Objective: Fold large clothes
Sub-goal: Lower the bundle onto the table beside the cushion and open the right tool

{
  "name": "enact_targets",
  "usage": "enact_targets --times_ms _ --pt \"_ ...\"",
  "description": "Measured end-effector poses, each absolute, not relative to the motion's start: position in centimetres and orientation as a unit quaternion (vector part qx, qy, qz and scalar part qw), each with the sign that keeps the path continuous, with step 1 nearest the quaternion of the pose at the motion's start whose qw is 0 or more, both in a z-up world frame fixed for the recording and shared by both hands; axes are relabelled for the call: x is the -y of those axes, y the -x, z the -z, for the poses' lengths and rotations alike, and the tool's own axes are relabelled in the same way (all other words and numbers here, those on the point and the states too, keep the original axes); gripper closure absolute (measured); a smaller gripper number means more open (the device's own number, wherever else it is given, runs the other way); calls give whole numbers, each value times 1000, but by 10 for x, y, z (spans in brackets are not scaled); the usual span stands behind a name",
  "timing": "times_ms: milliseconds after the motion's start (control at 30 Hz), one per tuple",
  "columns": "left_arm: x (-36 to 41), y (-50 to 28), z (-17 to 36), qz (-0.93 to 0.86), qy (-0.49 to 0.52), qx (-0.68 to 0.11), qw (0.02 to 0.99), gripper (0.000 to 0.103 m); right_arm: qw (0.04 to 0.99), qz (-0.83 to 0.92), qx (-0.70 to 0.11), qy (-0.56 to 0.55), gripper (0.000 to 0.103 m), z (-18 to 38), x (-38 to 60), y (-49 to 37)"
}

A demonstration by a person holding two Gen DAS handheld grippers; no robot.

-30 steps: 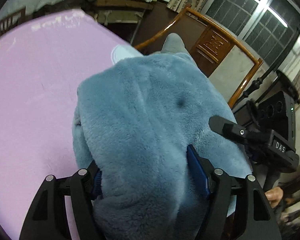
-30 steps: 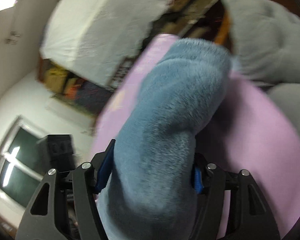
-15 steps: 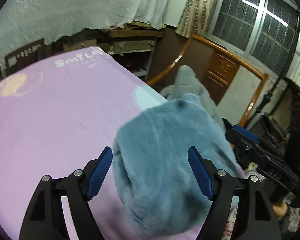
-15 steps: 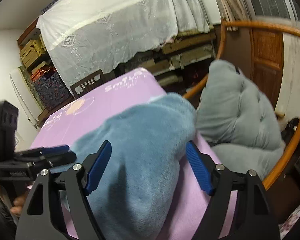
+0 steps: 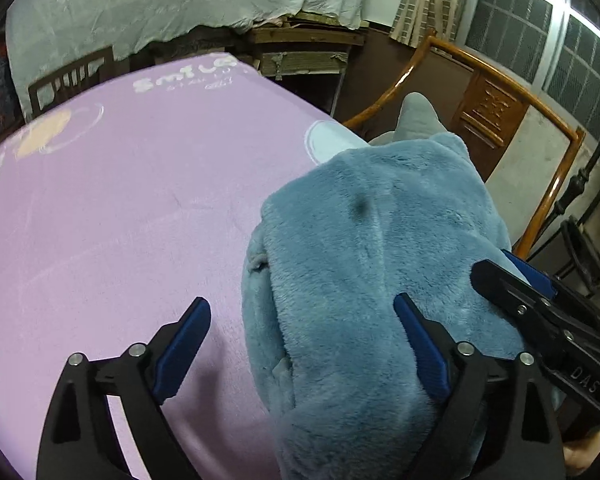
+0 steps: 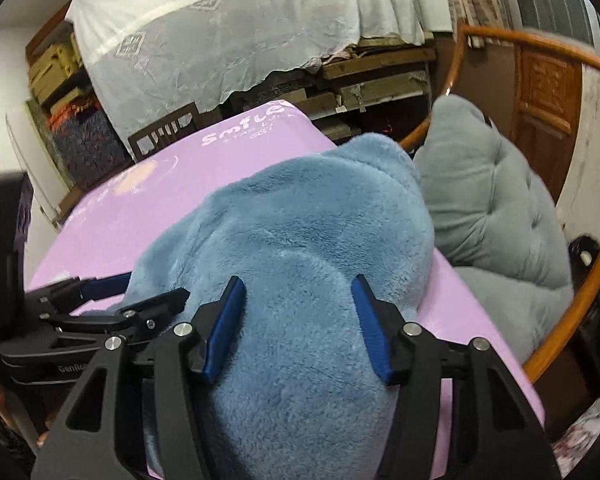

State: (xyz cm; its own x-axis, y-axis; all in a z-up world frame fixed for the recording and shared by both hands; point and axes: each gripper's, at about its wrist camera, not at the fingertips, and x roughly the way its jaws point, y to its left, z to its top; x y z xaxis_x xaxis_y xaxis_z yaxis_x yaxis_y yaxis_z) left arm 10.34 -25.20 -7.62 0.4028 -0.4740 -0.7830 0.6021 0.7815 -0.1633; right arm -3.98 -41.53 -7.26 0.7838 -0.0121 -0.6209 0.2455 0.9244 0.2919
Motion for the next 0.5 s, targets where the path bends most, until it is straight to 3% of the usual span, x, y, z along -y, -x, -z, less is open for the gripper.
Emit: enact_targets --times_ms 167,300,500 --pt "236 -96 66 316 -56 -451 833 10 926 84 -322 -176 48 62 406 51" --pt "225 -76 53 296 -64 -438 846 10 929 83 -312 -182 29 48 397 75" --pt "208 -26 26 273 -86 -388 876 10 930 105 -306 -176 12 22 382 114"
